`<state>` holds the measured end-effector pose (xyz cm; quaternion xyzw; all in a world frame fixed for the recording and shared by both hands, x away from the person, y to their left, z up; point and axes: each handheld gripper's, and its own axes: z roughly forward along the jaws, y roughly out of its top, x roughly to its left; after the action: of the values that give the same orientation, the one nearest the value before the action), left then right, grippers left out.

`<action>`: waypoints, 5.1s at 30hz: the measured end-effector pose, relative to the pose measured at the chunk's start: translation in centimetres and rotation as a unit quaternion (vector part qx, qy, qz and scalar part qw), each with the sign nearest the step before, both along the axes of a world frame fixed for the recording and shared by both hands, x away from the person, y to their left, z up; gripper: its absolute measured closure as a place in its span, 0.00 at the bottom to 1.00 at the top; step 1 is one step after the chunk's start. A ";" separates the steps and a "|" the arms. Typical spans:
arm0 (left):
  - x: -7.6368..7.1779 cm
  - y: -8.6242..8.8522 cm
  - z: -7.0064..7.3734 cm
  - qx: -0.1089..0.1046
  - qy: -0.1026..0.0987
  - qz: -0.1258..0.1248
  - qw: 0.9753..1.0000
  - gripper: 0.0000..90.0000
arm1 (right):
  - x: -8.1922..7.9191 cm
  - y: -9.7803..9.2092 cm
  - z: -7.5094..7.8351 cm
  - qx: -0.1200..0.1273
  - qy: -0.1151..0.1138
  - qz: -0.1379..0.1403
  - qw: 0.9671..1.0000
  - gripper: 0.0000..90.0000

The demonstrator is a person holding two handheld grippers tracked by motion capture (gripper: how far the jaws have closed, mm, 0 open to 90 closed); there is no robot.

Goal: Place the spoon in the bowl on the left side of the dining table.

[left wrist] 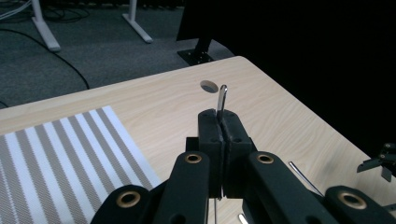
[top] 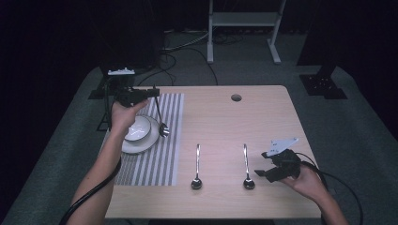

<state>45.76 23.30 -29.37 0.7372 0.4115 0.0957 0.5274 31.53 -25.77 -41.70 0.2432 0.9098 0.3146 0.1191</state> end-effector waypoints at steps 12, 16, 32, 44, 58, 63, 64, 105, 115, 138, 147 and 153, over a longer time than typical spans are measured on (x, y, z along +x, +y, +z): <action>0.0 2.3 0.1 -0.001 -0.003 0.029 1.000 0.99 | 0.1 -0.1 -0.1 -0.001 0.002 -0.002 1.000 0.31; 0.0 3.2 0.2 -0.002 -0.007 0.041 0.999 0.99 | 0.1 -0.1 0.0 -0.001 0.000 -0.001 1.000 0.31; -0.2 6.5 0.3 0.002 -0.013 0.087 0.996 0.99 | 0.2 0.1 -0.1 -0.002 0.003 -0.001 1.000 0.31; 0.0 8.5 -0.1 0.011 -0.005 0.125 0.992 0.99 | 0.3 0.4 0.4 -0.002 0.000 0.004 1.000 0.31; 0.0 10.8 -1.7 0.009 0.006 0.171 0.985 0.99 | 0.3 0.4 0.3 -0.002 0.000 0.002 1.000 0.31; 0.0 11.3 -2.5 0.007 0.011 0.180 0.984 0.99 | 0.4 0.5 0.2 -0.002 0.001 0.003 1.000 0.31; 0.0 11.3 -2.6 0.008 0.010 0.182 0.983 0.99 | 0.4 0.5 0.2 -0.002 0.002 0.003 1.000 0.31; -0.6 13.4 -7.3 -0.005 0.047 0.205 0.978 0.98 | 0.4 0.3 -0.5 -0.005 0.013 0.002 1.000 0.31; -0.9 13.9 -8.0 -0.005 0.055 0.208 0.977 0.95 | 0.3 0.2 -0.6 -0.007 0.015 0.002 1.000 0.31; -1.5 14.8 -9.2 -0.002 0.066 0.215 0.974 0.84 | 0.4 -0.7 -1.1 -0.002 0.020 -0.011 1.000 0.30; -1.7 15.0 -9.4 -0.005 0.070 0.218 0.974 0.75 | 0.4 -0.4 -0.9 0.003 0.017 -0.008 1.000 0.30; -2.0 15.1 -9.5 -0.005 0.071 0.216 0.974 0.69 | 0.4 -0.5 -1.0 0.002 0.016 -0.009 1.000 0.30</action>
<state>43.73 38.40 -38.87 0.6335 0.5978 0.1524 0.4670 31.91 -26.29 -42.69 0.2568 0.9088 0.3110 0.1067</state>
